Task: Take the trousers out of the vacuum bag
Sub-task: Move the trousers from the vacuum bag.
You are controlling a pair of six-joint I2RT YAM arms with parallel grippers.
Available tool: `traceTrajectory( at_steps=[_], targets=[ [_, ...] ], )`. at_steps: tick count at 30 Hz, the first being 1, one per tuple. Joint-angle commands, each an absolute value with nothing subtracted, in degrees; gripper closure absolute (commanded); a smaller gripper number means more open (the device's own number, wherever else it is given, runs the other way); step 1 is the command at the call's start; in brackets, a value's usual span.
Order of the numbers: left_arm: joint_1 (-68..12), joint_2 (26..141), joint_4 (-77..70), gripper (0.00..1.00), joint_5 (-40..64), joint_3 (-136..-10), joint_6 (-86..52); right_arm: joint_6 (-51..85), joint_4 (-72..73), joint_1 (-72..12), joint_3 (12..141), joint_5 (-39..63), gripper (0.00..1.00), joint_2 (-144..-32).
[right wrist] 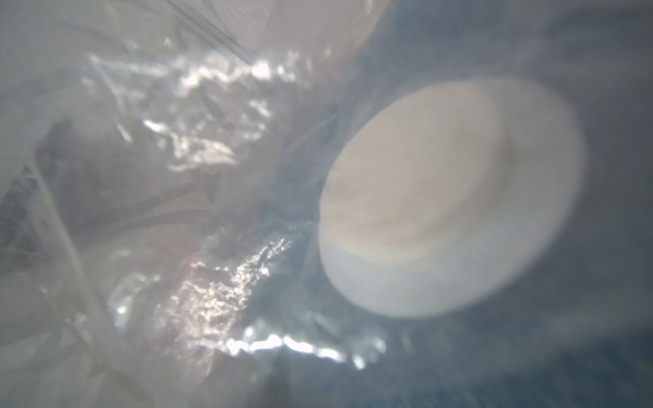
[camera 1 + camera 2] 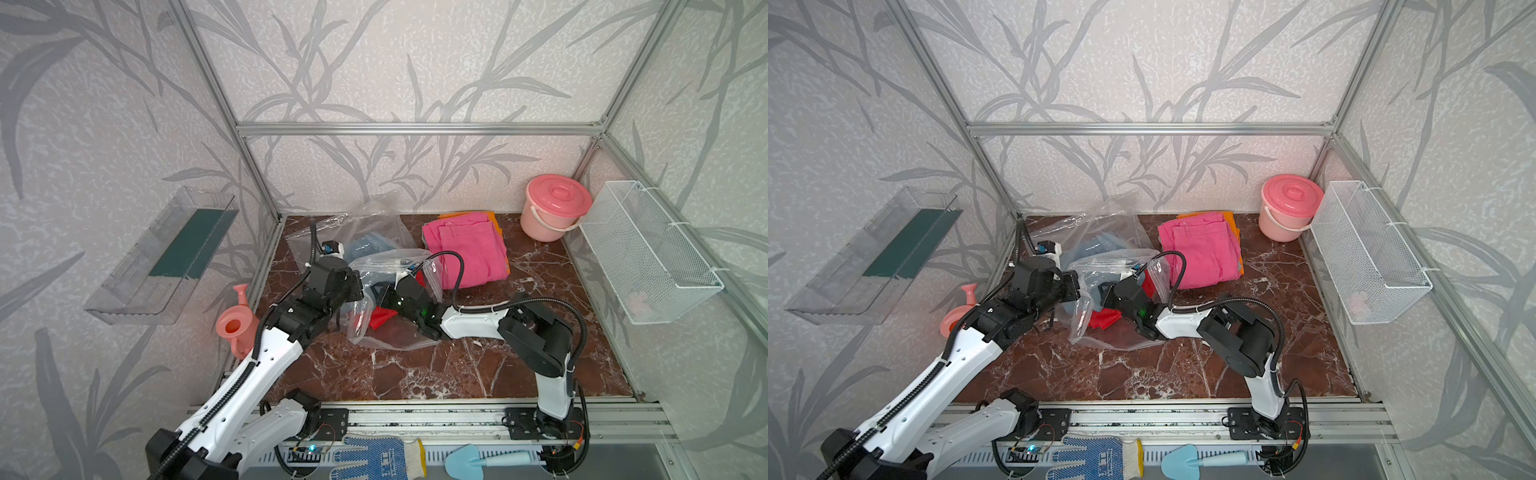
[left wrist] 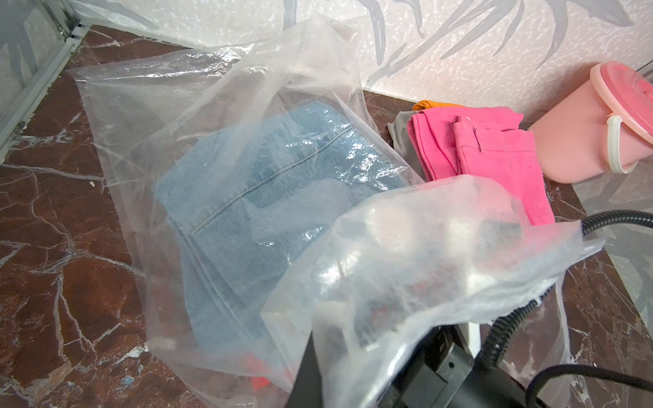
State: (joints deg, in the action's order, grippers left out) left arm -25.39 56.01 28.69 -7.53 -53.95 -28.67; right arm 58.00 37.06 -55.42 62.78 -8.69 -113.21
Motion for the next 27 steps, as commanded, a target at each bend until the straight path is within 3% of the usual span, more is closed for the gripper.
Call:
traceTrajectory(
  at_steps=[1,7,9,16,19,23,27],
  targets=[
    [-24.8,55.3,28.5,1.0,-10.1,-53.9,-28.7,61.6,42.0,-55.2,61.6,-11.3,0.86,-112.9],
    [-24.7,55.2,29.1,1.0,-10.2,-54.1,-28.6,63.6,42.0,-54.4,63.8,-10.2,0.53,-118.0],
    [-24.7,55.0,29.3,1.0,-10.3,-54.1,-28.6,64.2,42.0,-54.0,64.9,-10.0,0.46,-119.6],
    [-24.8,54.5,29.9,1.0,-10.4,-54.4,-28.6,64.8,43.6,-53.0,70.4,-9.5,0.41,-124.8],
    [-24.8,54.4,29.8,1.0,-10.5,-54.1,-28.7,64.7,44.0,-52.6,72.8,-9.4,0.5,-126.2],
    [-24.7,54.5,29.4,1.0,-11.7,-53.7,-28.9,62.3,43.1,-51.8,75.6,-9.6,0.76,-125.0],
    [-24.8,54.1,28.0,1.0,-14.0,-54.7,-28.9,56.8,34.9,-50.4,81.3,-8.1,0.83,-122.6]
  ],
)
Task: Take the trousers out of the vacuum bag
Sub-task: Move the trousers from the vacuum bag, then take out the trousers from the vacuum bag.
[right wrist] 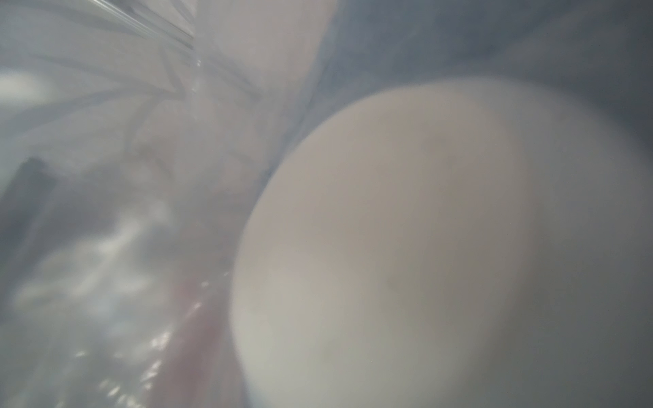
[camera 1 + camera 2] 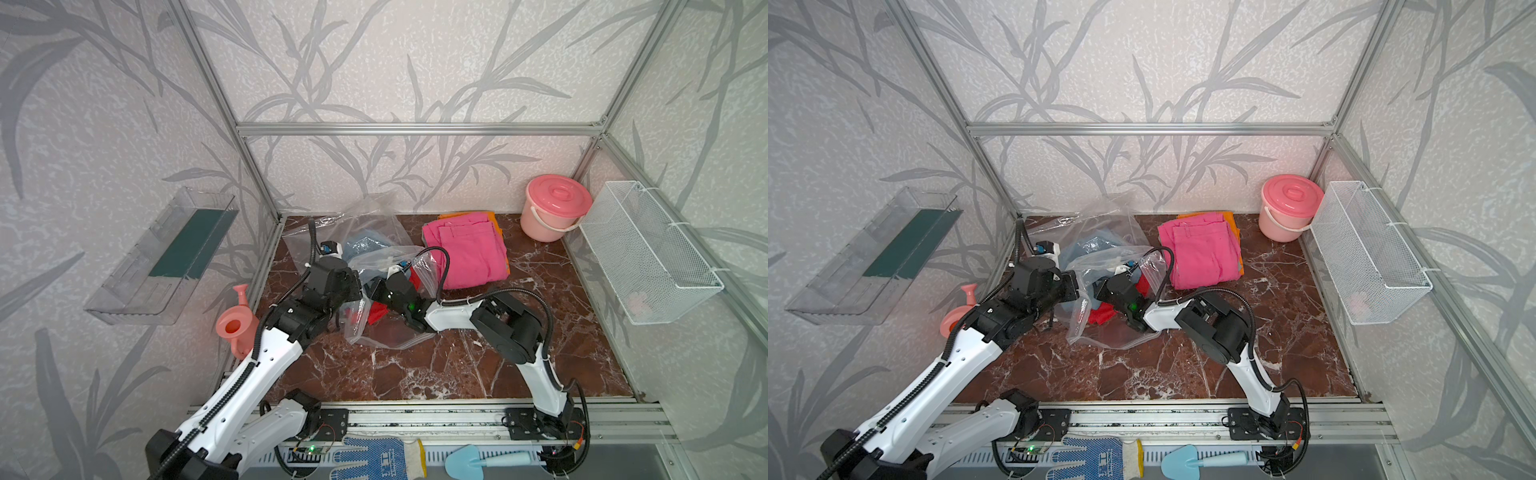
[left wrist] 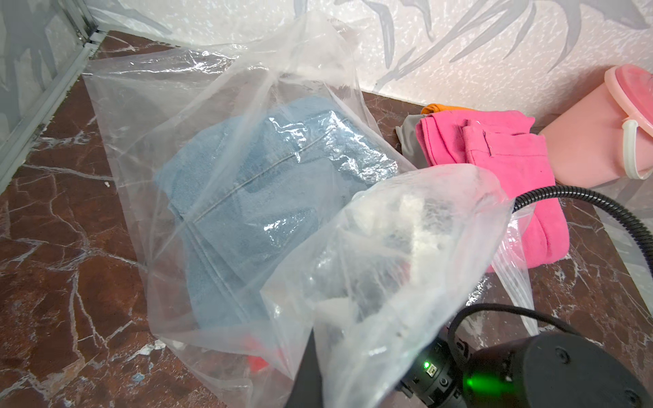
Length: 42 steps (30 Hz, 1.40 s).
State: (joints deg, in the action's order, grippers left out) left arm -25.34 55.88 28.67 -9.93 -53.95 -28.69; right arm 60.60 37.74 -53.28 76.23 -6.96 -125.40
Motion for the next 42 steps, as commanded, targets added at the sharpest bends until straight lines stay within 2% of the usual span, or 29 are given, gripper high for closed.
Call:
traceTrajectory(
  at_steps=[1,6,17,22,32,42],
  targets=[
    [-24.7,54.0,27.3,1.0,-14.5,-55.2,-28.7,56.0,33.3,-49.8,83.1,-7.3,0.84,-122.5],
    [-24.6,55.6,25.2,1.0,-15.7,-58.2,-26.5,54.4,30.2,-48.7,87.1,-5.6,0.88,-122.0],
    [-23.6,58.8,24.4,1.0,-17.4,-62.0,-25.0,51.6,30.1,-52.3,78.4,-10.2,0.89,-112.5],
    [-23.2,59.8,24.2,1.0,-17.3,-63.4,-24.8,54.0,32.2,-53.7,75.1,-11.2,0.89,-114.6],
    [-23.0,60.3,24.2,1.0,-16.2,-64.0,-25.0,54.9,28.8,-55.3,80.2,-10.0,0.9,-121.1],
    [-22.7,60.3,25.2,1.0,-16.1,-62.2,-25.5,50.5,26.5,-51.6,75.4,-13.8,0.91,-108.7]
  ],
)
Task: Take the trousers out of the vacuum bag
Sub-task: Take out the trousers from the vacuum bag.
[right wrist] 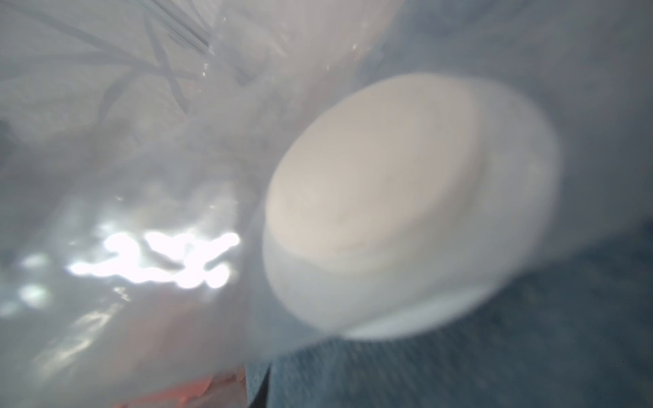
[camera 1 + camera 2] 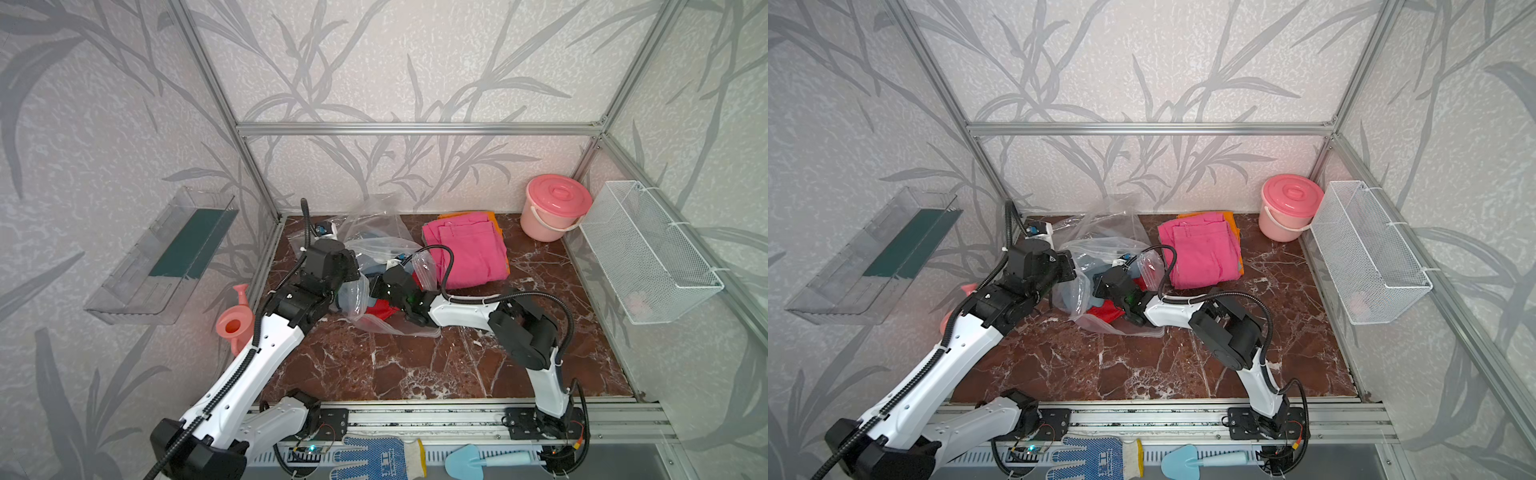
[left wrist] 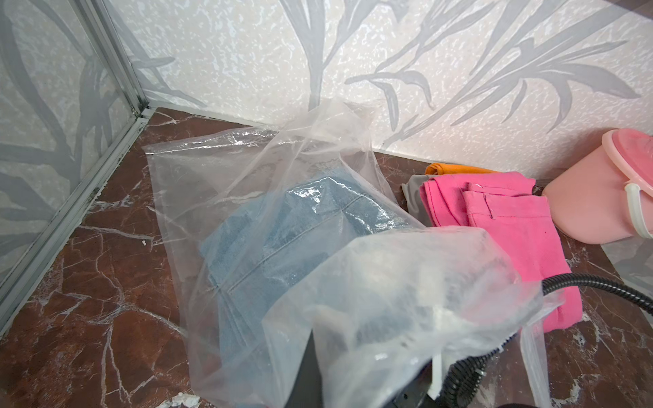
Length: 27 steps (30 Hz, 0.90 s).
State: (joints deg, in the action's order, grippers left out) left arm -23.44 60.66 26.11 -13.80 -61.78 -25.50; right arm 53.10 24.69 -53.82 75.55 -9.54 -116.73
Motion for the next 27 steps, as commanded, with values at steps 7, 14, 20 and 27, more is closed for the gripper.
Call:
traceTrajectory(
  at_steps=[7,14,20,27],
  targets=[
    [-22.0,59.9,26.0,1.0,-16.2,-61.2,-25.4,51.3,27.4,-50.0,70.9,-12.9,0.91,-106.1],
    [-21.8,60.4,25.3,1.0,-15.1,-61.4,-26.4,45.9,23.4,-58.3,78.3,-11.6,0.92,-109.2],
    [-21.7,59.7,25.8,1.0,-15.1,-60.9,-26.6,46.2,22.6,-52.8,75.9,-11.5,0.92,-104.8],
    [-21.5,58.7,26.2,1.0,-15.6,-59.9,-26.4,44.2,19.3,-48.5,79.4,-7.4,0.92,-103.0]
  ],
)
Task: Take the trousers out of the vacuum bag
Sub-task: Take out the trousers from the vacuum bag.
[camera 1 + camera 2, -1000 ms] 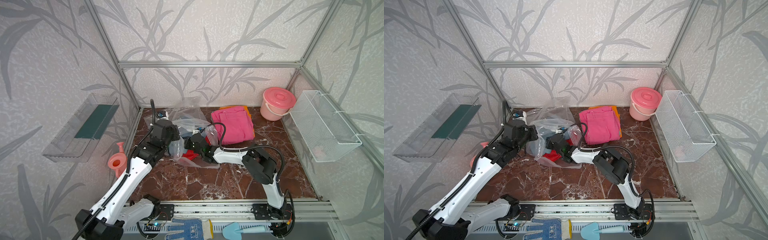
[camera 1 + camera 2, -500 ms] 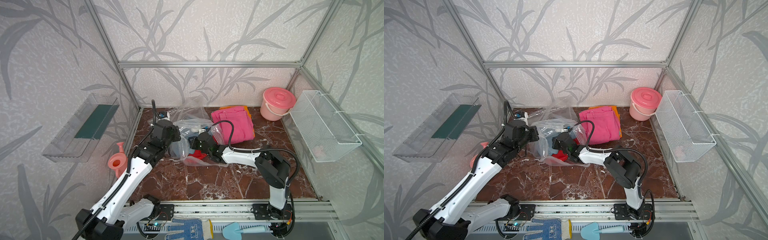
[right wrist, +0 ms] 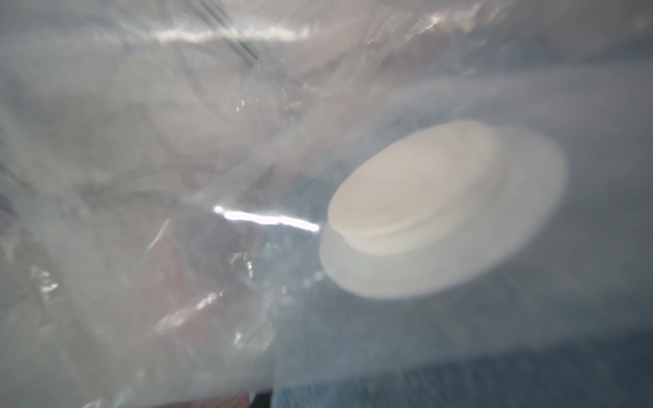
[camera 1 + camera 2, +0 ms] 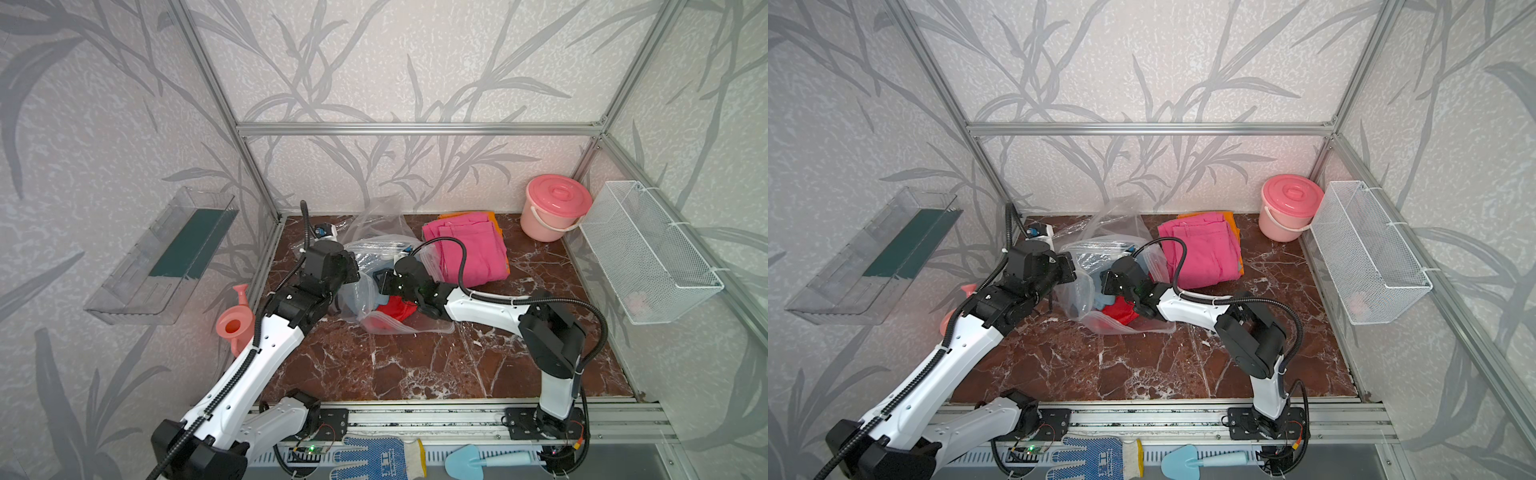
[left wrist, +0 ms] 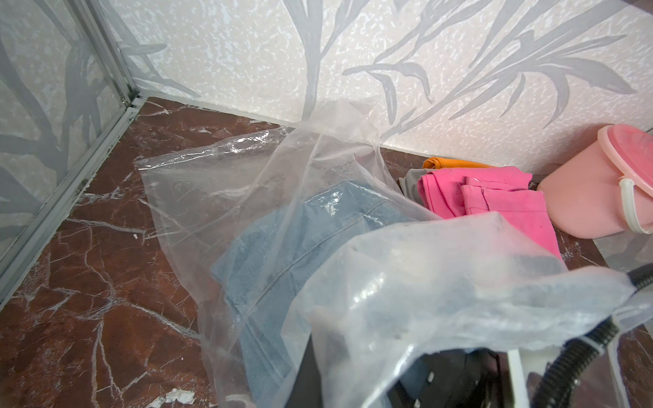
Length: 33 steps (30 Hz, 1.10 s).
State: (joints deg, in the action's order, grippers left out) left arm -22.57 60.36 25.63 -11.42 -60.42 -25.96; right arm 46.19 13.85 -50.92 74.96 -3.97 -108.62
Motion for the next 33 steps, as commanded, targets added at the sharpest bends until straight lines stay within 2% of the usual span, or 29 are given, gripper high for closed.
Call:
traceTrajectory(
  at_steps=[1,12,19,28,33],
  targets=[
    [-21.4,58.8,26.3,1.0,-15.6,-60.1,-26.5,44.4,18.9,-48.7,80.6,-6.5,0.92,-103.9],
    [-21.3,61.3,25.4,1.0,-12.8,-68.2,-25.1,44.0,18.1,-56.0,76.7,-10.6,0.92,-103.4],
    [-21.4,63.1,26.2,1.0,-6.1,-73.5,-25.2,47.4,24.3,-57.4,69.4,-11.8,0.92,-105.8],
    [-21.4,64.0,26.6,1.0,-1.1,-73.7,-25.4,43.5,23.7,-61.0,69.8,-14.1,0.91,-109.1],
    [-21.4,63.5,26.3,1.0,-0.7,-73.6,-25.3,42.8,23.6,-62.4,69.3,-16.1,0.84,-110.1]
  ],
)
